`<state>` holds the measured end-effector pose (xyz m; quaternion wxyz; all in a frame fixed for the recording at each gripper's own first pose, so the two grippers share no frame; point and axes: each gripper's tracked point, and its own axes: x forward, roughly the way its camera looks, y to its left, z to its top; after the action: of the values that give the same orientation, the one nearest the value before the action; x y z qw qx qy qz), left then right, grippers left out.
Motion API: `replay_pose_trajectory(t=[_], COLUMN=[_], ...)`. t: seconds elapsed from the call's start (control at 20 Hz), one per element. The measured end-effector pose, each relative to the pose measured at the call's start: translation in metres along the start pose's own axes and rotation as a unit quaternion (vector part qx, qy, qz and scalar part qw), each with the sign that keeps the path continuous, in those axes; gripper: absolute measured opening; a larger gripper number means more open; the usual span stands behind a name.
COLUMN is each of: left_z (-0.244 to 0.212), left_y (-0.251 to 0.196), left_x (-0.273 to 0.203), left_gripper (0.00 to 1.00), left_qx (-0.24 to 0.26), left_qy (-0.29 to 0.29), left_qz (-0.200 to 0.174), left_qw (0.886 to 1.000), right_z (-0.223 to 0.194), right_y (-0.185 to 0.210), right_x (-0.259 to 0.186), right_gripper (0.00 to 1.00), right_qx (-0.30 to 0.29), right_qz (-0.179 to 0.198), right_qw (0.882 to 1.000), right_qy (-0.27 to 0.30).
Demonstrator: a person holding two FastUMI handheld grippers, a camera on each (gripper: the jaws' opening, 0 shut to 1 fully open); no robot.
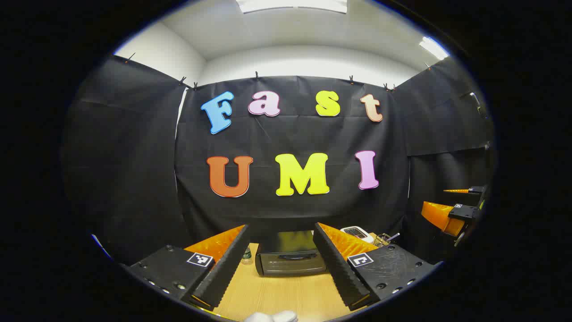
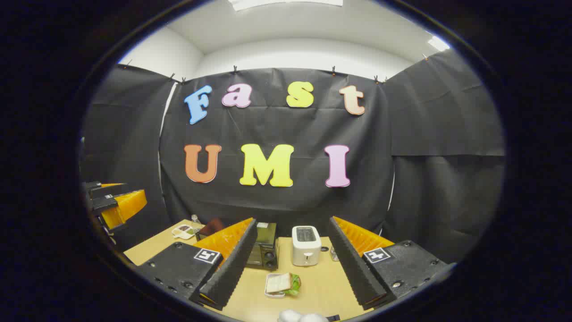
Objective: Open the electric oven with the left hand, put the food in, and close the electric oven.
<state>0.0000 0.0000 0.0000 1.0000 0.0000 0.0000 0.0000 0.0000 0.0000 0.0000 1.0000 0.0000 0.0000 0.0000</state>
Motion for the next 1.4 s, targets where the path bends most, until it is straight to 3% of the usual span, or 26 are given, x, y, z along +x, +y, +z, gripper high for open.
replay_pose_trajectory(t=[0.05, 0.95, 1.4], left_z=[0.0, -0.006, -0.04], left_y=[0.002, 0.026, -0.006], left_x=[0.001, 0.008, 0.063], left_gripper=[0.94, 0.94, 0.94], left_qx=[0.002, 0.003, -0.008], left_qy=[0.001, -0.002, 0.008], left_qz=[0.001, 0.0, -0.003], left_qw=[1.0, 1.0, 1.0], right_z=[-0.001, -0.003, 0.003], right_y=[0.0, 0.019, -0.011], right_x=[0.001, 0.007, 0.028], right_gripper=[0.93, 0.93, 0.93], right_qx=[0.0, -0.01, -0.007], right_qz=[0.0, -0.011, -0.002], right_qw=[1.0, 1.0, 1.0], right_qy=[-0.001, -0.01, -0.024])
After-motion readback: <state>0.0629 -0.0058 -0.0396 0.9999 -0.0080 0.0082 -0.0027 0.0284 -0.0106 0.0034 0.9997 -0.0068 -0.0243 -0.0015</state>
